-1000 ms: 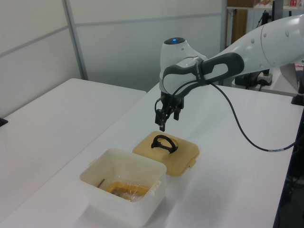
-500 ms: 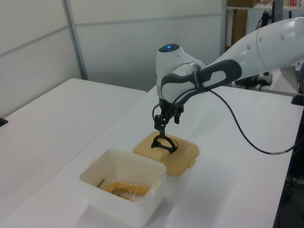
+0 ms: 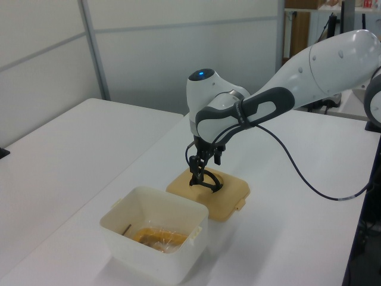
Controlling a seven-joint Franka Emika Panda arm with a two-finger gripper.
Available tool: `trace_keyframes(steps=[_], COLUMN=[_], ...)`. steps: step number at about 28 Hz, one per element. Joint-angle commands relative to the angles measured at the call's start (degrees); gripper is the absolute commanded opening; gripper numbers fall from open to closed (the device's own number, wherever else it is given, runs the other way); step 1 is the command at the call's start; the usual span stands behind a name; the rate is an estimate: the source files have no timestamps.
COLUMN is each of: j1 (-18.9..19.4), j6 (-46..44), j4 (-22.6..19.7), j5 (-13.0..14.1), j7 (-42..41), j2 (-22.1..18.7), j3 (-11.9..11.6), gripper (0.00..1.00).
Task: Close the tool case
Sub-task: 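Lower the gripper onto the black handle and close it, then lift the tan lid by its handle off the table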
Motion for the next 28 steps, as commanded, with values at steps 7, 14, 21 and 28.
trace_keyframes(steps=[7, 14, 21, 28], j1=[-0.1, -0.2, -0.3, -1.5], j6=[0.8, 0.8, 0.8, -0.1], j4=[0.7, 1.4, 2.0, 3.9], j5=[-3.5, -5.3, -5.5, -5.0], j7=[2.2, 4.2, 5.1, 4.3], j2=[1.4, 2.1, 2.6, 1.8], j3=[1.0, 1.5, 1.7, 1.8], gripper=[0.53, 0.15, 0.0, 0.0])
